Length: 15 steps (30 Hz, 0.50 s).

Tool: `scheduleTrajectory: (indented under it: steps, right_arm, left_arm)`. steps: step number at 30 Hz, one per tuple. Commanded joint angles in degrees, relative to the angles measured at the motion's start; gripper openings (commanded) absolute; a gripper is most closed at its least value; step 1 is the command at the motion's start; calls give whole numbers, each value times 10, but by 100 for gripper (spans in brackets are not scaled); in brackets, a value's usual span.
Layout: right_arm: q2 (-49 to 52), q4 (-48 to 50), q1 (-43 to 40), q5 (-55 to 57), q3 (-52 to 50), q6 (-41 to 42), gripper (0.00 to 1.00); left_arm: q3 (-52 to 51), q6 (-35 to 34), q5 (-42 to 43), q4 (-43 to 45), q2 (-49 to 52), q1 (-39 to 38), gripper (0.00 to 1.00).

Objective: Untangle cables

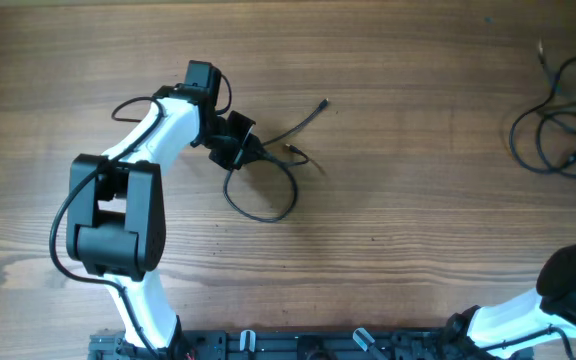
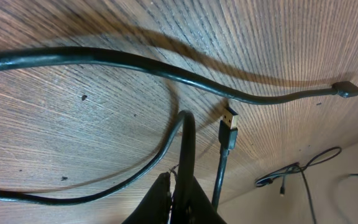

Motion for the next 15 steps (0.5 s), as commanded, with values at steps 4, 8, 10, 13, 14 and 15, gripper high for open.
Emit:
scheduleTrajectory:
  steps: [4,8,10,13,14,15]
  right_arm:
    - [-19,97,23,-68,4,-19,4]
    - [-17,128,42,-67,4,-19,4]
    - [-9,136,53,-49,4,-21,4]
    - [15,146,77,7,4,-25,4]
    - [24,149,84,18,4,-35,4]
    - [34,153,92,31,4,-46,4]
  left_arm:
    - [2,11,-9,0,2,-2,10]
    - [2,11,-9,0,2,-2,10]
    - [2,11,-9,0,2,-2,10]
    - [2,11,-9,0,2,-2,10]
    - [2,11,-9,0,2,-2,10]
    - [2,11,-9,0,2,-2,10]
